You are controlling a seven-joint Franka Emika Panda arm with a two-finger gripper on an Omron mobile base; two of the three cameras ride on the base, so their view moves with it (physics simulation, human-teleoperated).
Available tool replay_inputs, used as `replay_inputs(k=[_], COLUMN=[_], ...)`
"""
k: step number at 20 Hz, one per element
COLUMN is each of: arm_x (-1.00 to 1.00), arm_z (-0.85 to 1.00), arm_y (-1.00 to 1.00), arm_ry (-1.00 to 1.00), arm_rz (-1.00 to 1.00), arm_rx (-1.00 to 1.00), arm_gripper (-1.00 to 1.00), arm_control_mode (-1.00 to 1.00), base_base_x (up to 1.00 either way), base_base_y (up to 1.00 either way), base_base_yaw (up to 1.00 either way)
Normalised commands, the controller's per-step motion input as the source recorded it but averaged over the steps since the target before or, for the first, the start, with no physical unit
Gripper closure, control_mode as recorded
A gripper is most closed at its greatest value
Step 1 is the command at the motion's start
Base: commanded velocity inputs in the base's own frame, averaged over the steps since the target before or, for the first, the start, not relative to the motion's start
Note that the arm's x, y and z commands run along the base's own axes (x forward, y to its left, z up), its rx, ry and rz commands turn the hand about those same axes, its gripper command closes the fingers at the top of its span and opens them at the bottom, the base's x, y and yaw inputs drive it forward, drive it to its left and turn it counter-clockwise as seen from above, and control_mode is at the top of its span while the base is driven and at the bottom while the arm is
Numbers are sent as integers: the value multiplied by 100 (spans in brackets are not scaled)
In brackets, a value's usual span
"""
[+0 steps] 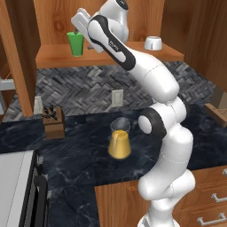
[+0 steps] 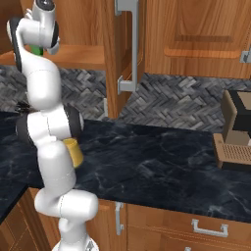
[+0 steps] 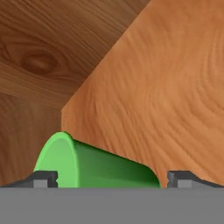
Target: There is a tray on the dining counter. Grab the cup, mug, and pitcher and place them on the tray. The pitcher may be placed next to the tray if it cannot fit the tray.
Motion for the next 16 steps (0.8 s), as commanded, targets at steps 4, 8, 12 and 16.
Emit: replay_inputs(k=[4,8,12,16], arm_x=[15,3,-11,-17], arm_z=[0,0,0,0], arm_y=[5,0,0,0], arm_ry=[8,5,0,0], arm_rz=[0,0,0,0], arm_rx=[0,0,0,0], arm_gripper=[-100,-100,-100,-100], arm_control_mode=[-100,-100,-100,-100], base_base_x=[0,0,0,0], base_base_y=[0,0,0,0], base_base_yaw=[0,0,0,0])
